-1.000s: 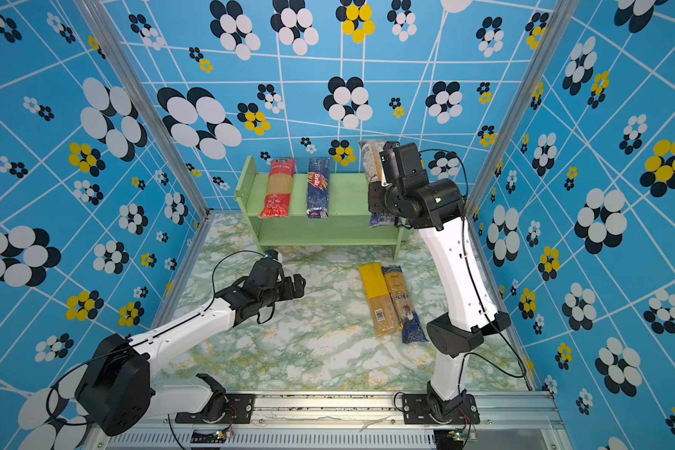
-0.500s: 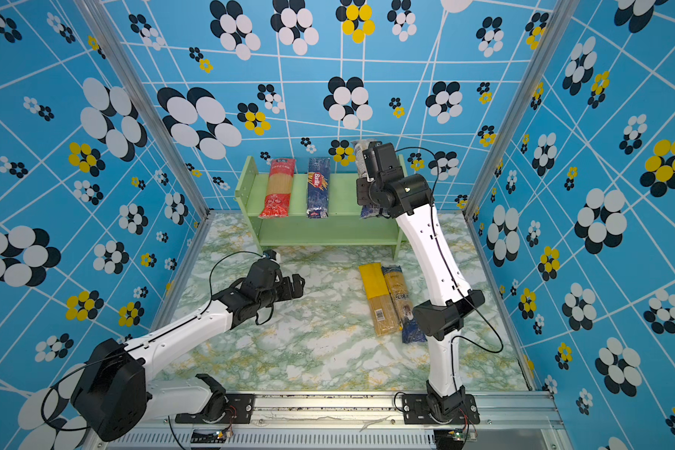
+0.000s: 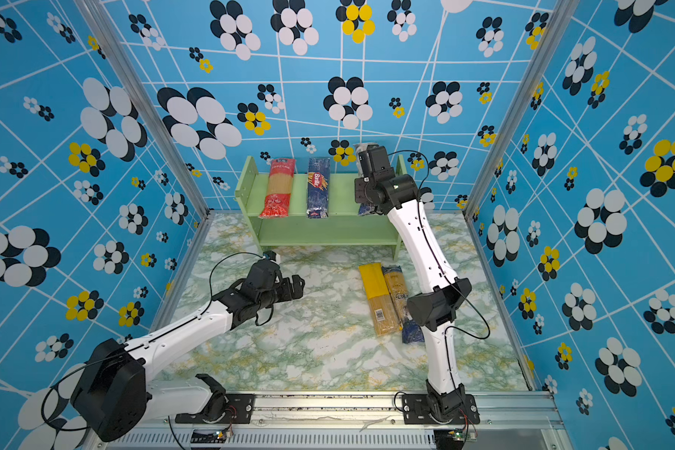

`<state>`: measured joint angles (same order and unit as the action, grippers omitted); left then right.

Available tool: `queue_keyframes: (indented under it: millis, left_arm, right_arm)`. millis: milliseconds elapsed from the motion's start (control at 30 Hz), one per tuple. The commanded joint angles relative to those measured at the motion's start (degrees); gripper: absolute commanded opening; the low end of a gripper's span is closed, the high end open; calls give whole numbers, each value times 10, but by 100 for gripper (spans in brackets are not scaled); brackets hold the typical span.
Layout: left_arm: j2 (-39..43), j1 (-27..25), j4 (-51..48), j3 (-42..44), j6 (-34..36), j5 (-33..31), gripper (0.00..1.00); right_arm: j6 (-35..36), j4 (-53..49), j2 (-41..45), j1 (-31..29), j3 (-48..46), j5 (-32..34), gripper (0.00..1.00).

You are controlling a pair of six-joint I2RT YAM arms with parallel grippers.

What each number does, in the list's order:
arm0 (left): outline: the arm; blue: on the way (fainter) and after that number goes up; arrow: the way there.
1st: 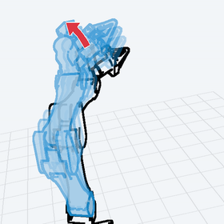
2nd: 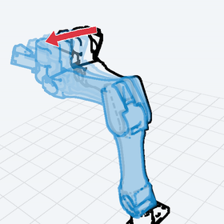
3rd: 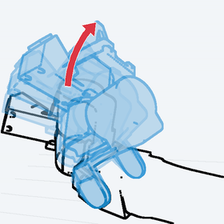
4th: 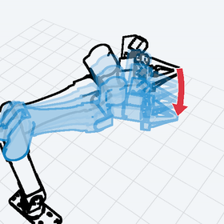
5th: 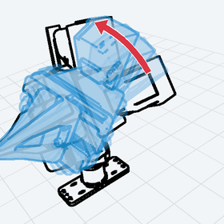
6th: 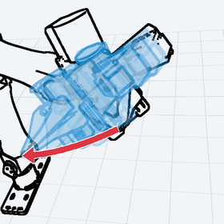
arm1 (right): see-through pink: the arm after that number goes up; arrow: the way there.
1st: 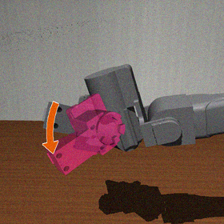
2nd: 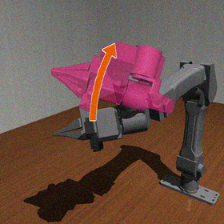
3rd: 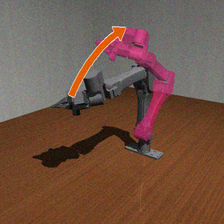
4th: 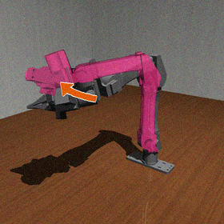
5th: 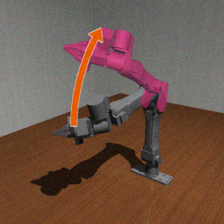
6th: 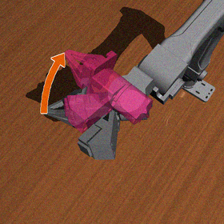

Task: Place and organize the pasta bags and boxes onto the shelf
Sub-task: 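Lower the clear bag onto the upper tier beside the Barilla box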

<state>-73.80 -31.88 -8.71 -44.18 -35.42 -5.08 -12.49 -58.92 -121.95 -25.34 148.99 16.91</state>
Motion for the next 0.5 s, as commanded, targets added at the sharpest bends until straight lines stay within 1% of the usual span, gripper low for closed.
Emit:
queue_keyframes:
  millis: [0,467]
  left_arm:
    - [8,4,4,12,-3,4,99]
    - [11,4,8,20,-6,5,99]
  right_arm:
    - [-9,96,12,3,30,18,0]
    - [-25,99,-12,5,30,12,0]
